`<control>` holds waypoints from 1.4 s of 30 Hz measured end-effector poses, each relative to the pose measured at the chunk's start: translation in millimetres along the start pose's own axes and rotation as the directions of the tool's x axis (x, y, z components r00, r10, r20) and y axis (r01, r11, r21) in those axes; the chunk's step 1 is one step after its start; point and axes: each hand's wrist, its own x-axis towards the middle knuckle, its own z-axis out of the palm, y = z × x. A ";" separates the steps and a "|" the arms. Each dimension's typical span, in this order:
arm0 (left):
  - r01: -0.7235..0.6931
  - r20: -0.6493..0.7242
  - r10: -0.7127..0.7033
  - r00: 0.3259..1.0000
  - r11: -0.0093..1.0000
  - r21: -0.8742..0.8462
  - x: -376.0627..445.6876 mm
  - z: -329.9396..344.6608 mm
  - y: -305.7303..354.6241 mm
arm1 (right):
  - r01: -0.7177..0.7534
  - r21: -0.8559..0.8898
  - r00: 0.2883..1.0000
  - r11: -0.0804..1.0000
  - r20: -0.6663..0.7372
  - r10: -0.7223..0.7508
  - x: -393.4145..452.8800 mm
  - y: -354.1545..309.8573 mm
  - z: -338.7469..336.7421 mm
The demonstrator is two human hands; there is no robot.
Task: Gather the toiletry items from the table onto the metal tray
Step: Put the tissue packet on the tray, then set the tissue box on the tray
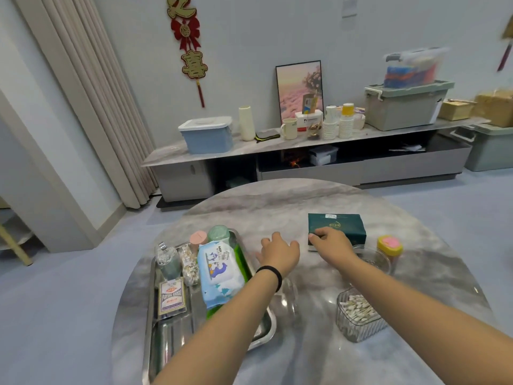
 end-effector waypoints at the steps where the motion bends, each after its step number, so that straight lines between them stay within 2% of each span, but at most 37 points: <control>1: 0.002 0.018 -0.002 1.000 1.000 0.000 4.2 7.4 6.5 | -0.005 -0.010 1.000 1.000 -0.024 0.004 6.2 7.0 -4.9; 4: 0.013 0.053 -0.013 0.999 1.000 -0.014 18.9 25.2 22.8 | -0.007 -0.044 0.995 0.999 -0.099 0.003 19.9 25.8 -14.1; 7: 0.017 0.080 -0.009 0.997 0.995 -0.099 42.2 39.4 36.4 | -0.007 -0.190 0.990 0.982 -0.140 -0.020 35.4 41.4 -20.9; 11: 0.034 0.105 -0.013 0.994 0.979 -0.200 72.3 56.6 49.4 | -0.059 -0.358 0.996 0.932 -0.089 0.028 59.0 53.8 -28.1; 14: 0.057 0.120 -0.029 0.992 0.970 -0.236 89.4 67.7 50.5 | -0.107 -0.390 0.994 0.915 -0.043 0.098 73.1 61.4 -28.0; 17: 0.070 0.141 -0.030 0.990 0.954 -0.292 98.6 77.4 46.5 | -0.103 -0.417 0.994 0.903 -0.011 0.108 80.3 65.5 -27.8; 20: 0.045 0.122 -0.001 0.993 0.930 -0.365 101.1 83.8 41.6 | -0.073 -0.360 0.997 0.930 0.011 0.082 81.7 65.5 -29.6; 24: 0.041 0.077 -0.005 0.997 0.883 -0.468 97.5 81.9 36.8 | -0.056 -0.179 0.998 0.982 0.032 0.063 77.0 58.3 -34.0; 28: 0.031 0.014 -0.028 1.000 0.826 -0.563 83.6 56.5 27.4 | 0.030 -0.104 0.999 0.994 0.023 -0.027 55.5 30.4 -33.8; 34: -0.046 -0.147 -0.083 0.986 0.704 -0.709 47.9 -6.0 6.3 | 0.210 0.003 0.977 0.978 0.042 -0.210 0.3 -22.2 -28.6; 37: -0.048 -0.177 -0.146 0.973 0.625 -0.779 29.5 -31.1 -15.5 | 0.272 0.015 0.960 0.962 0.066 -0.273 -29.8 -42.8 -20.7; 42: -0.124 -0.261 -0.173 0.950 0.560 -0.819 -14.1 -75.7 -46.9 | 0.366 0.070 0.926 0.928 0.076 -0.370 -77.8 -72.2 3.1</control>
